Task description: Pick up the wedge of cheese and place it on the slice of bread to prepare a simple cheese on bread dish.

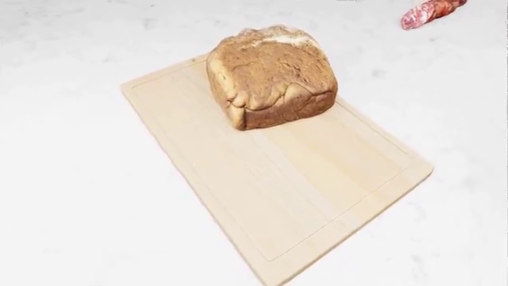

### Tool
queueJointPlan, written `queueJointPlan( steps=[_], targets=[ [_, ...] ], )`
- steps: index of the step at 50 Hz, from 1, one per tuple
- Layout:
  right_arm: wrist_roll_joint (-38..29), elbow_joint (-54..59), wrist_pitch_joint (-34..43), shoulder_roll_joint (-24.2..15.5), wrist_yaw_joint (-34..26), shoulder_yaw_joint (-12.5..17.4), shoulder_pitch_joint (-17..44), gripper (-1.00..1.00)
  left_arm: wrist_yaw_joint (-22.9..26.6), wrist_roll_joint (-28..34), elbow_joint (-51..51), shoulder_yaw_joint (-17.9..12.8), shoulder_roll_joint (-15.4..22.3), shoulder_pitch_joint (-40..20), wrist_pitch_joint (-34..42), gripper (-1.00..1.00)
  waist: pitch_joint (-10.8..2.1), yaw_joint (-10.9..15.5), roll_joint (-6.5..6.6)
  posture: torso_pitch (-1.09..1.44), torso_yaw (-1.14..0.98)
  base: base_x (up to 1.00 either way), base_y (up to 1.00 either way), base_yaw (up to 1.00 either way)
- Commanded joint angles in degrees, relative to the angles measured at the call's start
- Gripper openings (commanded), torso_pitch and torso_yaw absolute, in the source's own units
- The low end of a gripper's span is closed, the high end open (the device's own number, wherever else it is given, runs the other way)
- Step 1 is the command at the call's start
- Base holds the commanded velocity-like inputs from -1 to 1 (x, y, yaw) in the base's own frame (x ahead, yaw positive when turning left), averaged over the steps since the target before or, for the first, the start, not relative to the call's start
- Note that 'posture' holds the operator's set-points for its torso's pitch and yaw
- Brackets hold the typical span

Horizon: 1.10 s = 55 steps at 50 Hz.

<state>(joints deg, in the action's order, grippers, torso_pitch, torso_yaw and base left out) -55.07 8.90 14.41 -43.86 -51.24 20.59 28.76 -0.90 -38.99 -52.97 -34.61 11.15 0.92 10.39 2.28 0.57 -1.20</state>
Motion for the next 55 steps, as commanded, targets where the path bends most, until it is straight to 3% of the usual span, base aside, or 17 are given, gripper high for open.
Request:
queueJointPlan(
  steps=[1, 18, 32, 39, 46, 55],
  targets=[
    [0.90, -2.16, 0.40, -0.64, -1.79, 1.17, 0.37, -1.00, 0.24, 0.01, -1.45, -0.24, 0.58, -0.64, -1.19, 1.00, -0.77, -0.01, 0.00, 0.00, 0.00, 0.00, 0.00, 0.00],
    [0.24, -3.67, -1.03, 0.15, -1.19, 0.59, 0.69, -1.00, 0.47, 0.20, -1.58, -0.06, 0.42, -0.55, -1.29, 1.00, -0.81, -0.22, -0.38, 0.00, 0.00, 0.00, 0.00, 0.00],
    [-2.64, -7.86, -1.22, -1.89, -6.28, -3.53, 13.56, -1.00, 0.52, 0.06, -1.42, -0.19, 0.44, -0.56, -1.39, 1.00, -0.39, -0.21, 0.56, 0.00, 0.00, 0.00, 0.00, 0.00],
    [-3.86, -8.67, -2.42, -1.78, -7.96, -4.54, 17.04, -1.00, 0.53, 0.03, -1.58, -0.14, 0.36, -0.41, -1.41, 1.00, -0.44, -0.21, 0.51, 0.00, 0.00, 0.00, 0.00, 0.00],
    [-7.72, 2.18, -7.52, -0.36, -8.60, -10.92, 34.69, -1.00, 0.31, -0.54, -1.61, -0.60, 0.68, -0.52, -1.14, 1.00, -0.26, -0.56, 1.24, 0.00, 0.00, 0.00, 0.00, 0.00],
    [-11.19, 19.06, -13.56, 6.71, -5.13, -14.85, 52.67, -1.00, 0.20, -0.57, -1.42, -0.50, 0.77, -0.65, -1.08, 1.00, 0.13, -0.86, 2.17, 0.00, 0.00, 0.00, 0.00, 0.00]
  ],
)
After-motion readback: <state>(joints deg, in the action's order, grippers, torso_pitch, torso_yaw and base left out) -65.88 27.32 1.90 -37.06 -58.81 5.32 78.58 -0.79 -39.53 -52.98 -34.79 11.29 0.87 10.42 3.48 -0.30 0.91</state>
